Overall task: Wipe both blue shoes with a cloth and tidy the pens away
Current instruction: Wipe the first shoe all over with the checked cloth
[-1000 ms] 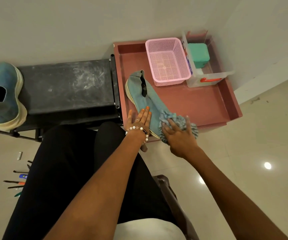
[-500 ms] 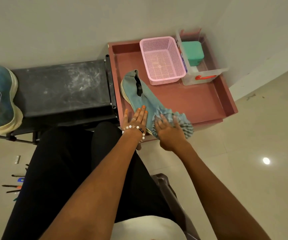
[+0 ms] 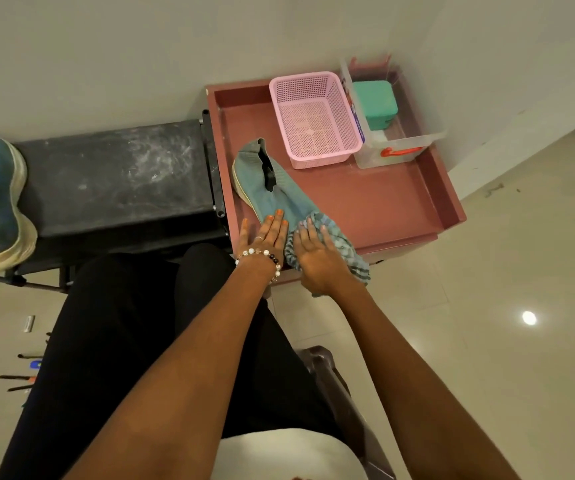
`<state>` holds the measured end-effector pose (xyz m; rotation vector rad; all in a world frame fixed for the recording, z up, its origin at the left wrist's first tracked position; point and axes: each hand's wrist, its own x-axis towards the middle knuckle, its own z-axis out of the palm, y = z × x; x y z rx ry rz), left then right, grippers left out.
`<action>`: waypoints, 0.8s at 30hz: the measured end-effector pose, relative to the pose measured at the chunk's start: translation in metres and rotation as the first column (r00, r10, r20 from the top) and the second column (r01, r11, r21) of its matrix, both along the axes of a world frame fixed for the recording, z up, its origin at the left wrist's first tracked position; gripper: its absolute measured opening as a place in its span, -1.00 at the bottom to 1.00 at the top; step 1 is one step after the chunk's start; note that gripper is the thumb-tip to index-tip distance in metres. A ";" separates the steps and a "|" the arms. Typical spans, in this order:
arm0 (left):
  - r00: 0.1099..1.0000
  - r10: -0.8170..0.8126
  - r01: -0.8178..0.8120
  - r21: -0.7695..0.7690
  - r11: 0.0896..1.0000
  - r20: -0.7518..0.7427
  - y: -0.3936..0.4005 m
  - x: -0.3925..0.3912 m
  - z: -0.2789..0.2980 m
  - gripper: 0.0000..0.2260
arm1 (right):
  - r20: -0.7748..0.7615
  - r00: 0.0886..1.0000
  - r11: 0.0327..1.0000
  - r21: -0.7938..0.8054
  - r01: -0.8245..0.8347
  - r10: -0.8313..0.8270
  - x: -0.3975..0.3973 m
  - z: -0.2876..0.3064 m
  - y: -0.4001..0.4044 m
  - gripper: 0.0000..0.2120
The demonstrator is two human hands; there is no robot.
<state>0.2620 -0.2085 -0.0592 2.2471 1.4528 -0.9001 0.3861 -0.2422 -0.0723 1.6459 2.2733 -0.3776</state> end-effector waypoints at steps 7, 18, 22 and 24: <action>1.000 0.020 -0.021 0.046 0.999 0.022 0.000 -0.004 -0.018 -0.01 | -0.023 0.987 0.987 0.032 0.158 -0.157 0.031 0.013 -0.050 -0.32; 0.999 -0.007 0.006 0.013 1.000 0.046 -0.002 -0.005 -0.006 -0.11 | -0.349 0.911 0.975 -0.078 0.207 -0.221 -0.010 0.002 -0.017 -0.36; 0.999 -0.007 0.005 0.039 0.999 0.054 -0.003 -0.003 -0.004 -0.31 | -0.332 0.918 0.962 0.083 0.259 -0.218 0.024 0.006 -0.054 -0.37; 0.998 -0.030 0.026 0.071 0.997 0.047 -0.005 -0.003 -0.005 -0.40 | -0.276 0.928 0.952 0.105 0.287 -0.250 0.022 0.002 -0.061 -0.39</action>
